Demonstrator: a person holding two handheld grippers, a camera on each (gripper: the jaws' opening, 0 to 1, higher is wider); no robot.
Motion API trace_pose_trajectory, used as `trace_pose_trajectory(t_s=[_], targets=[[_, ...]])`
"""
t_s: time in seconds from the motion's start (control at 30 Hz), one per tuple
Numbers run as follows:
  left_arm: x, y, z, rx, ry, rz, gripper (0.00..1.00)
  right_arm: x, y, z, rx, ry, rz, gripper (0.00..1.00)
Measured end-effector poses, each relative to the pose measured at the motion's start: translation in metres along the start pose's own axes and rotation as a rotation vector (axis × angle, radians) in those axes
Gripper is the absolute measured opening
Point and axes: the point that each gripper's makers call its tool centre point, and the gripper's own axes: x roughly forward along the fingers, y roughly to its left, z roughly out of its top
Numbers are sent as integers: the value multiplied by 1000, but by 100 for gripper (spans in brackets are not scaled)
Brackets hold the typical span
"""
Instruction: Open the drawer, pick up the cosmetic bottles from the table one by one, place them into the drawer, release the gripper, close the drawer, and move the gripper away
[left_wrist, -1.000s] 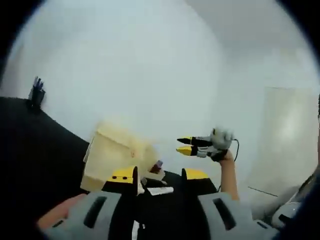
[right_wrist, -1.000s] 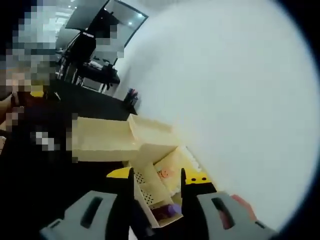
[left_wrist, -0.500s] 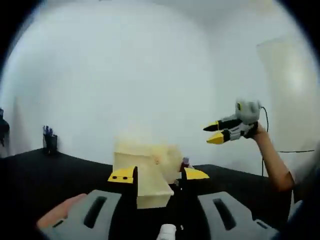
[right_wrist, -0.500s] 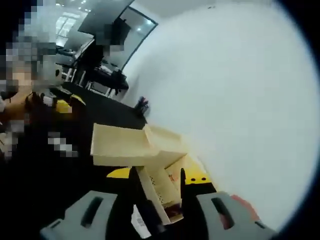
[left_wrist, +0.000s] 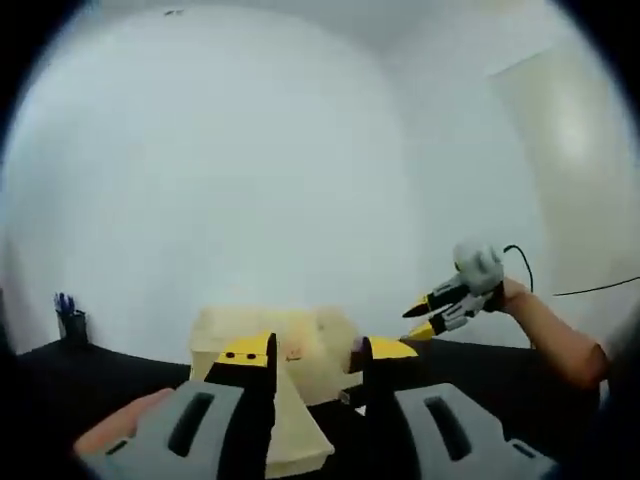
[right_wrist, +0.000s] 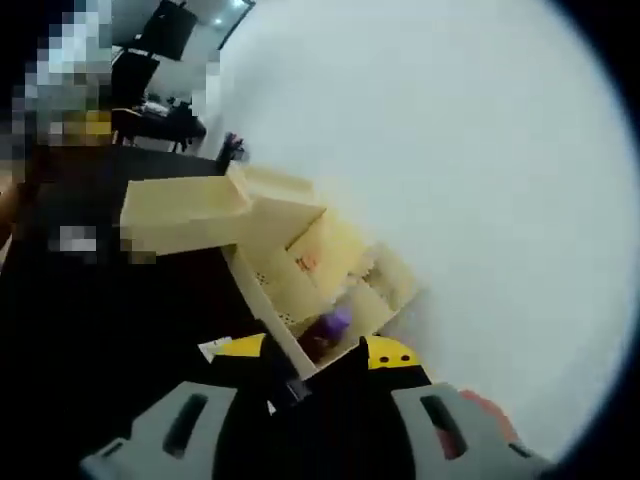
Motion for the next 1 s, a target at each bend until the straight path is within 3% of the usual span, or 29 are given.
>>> trace_pose_trajectory(t_s=[0.07,0.23,0.33,0.5,0.67,0.83,1.0], targets=[[9,-5,-10,7,15,-4,37,4,-5,-13,69,42,-24,31],[11,-16,-36,11,48,-1,37,16,-4,-34,20,131,-51,30],[3,-21,-34,-17,18,-14,37,24,-3,-42,35,145,-47,30],[-4,-4,-35,-50,-4,26,35,32,0,-64,53,207,-26,29],[-2,-8,-41,-104,1,1,34,37,-1,-71,35,219,-29,28],[2,-13,-46,-106,14,-16,33,48,-4,-83,-54,180,-23,28],[2,-19,-46,-135,9,-36,33,47,-9,-92,131,122,16,26]])
